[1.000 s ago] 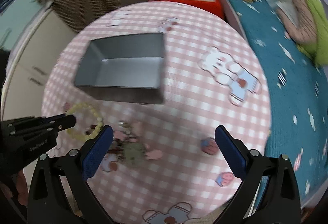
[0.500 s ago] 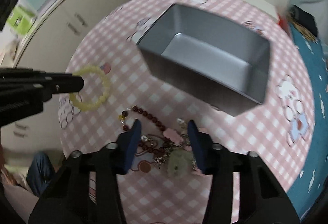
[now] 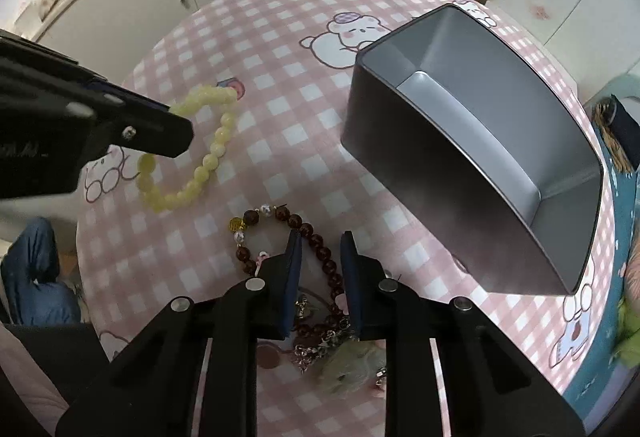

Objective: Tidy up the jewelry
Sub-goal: 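Grasp the pale yellow bead bracelet with the left gripper while the right grasps the dark red bracelet, then carry both bracelets over the grey tray and lower them inside with both grippers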

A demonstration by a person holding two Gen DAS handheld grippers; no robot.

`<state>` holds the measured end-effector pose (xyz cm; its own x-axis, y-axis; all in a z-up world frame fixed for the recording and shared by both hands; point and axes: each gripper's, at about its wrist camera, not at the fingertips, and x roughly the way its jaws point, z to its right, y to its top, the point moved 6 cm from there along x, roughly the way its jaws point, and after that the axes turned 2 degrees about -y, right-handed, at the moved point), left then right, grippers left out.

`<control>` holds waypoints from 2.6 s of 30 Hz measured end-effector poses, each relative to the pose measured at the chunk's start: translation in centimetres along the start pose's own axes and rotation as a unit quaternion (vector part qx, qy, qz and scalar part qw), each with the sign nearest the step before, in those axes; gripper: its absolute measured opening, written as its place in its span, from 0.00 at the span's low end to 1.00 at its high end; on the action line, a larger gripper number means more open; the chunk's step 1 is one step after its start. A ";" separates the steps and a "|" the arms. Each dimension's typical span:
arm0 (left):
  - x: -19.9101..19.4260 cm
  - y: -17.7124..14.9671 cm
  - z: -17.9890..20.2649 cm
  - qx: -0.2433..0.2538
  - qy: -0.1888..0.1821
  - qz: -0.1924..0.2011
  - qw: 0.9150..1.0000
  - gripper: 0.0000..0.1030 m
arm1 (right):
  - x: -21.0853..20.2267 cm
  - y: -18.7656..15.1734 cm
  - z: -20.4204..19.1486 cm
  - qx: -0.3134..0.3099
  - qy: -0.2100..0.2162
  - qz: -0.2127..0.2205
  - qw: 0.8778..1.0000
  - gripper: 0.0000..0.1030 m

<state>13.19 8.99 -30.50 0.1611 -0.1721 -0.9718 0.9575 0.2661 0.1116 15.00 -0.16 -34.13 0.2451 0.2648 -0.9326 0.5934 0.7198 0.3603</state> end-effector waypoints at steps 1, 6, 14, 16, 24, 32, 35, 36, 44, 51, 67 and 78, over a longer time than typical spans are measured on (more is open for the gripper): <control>0.0 0.1 0.1 0.003 0.000 0.000 1.000 0.09 | 0.0 -0.2 0.5 0.015 -0.010 0.005 1.000 0.07; -0.1 0.4 0.8 0.021 -0.004 0.001 1.000 0.09 | -0.9 -1.0 1.9 0.103 0.021 0.005 0.994 0.06; -1.2 1.1 2.6 0.047 -0.008 0.018 0.999 0.09 | -4.1 -0.8 3.6 0.192 0.048 0.044 0.979 0.06; -1.6 1.1 3.0 0.051 -0.010 0.024 0.998 0.09 | -5.1 -0.7 3.9 0.200 0.046 0.056 0.977 0.06; -4.2 1.8 4.6 0.072 -0.019 0.058 0.995 0.09 | -8.6 -0.4 4.9 0.229 0.038 0.096 0.968 0.06; -7.1 2.4 6.5 0.094 -0.038 0.095 0.990 0.09 | -12.6 0.3 6.0 0.237 0.016 0.139 0.961 0.06; -8.3 3.0 7.5 0.103 -0.050 0.111 0.987 0.09 | -13.7 0.9 6.3 0.234 0.002 0.156 0.960 0.06; -8.7 3.3 7.9 0.108 -0.055 0.116 0.986 0.09 | -14.1 1.2 6.6 0.233 -0.004 0.161 0.959 0.06; -10.1 5.8 10.3 0.135 -0.073 0.136 0.979 0.09 | -15.1 2.7 8.5 0.237 -0.033 0.183 0.954 0.06; -7.0 7.9 11.8 0.144 -0.086 0.104 0.980 0.09 | -13.8 2.4 10.6 0.265 -0.048 0.165 0.949 0.06; -0.6 9.4 11.5 0.138 -0.038 0.045 0.989 0.29 | -12.1 1.4 12.3 0.291 -0.033 0.145 0.945 0.06; -3.9 9.0 8.8 0.116 -0.021 0.081 0.990 0.29 | -10.7 4.1 10.1 0.251 0.010 0.142 0.958 0.06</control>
<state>23.28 3.72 -23.92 0.3216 -0.1847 -0.9287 0.9468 0.0699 0.3140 22.50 -6.53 -22.49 0.4390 0.4200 -0.7943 0.7998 0.2201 0.5585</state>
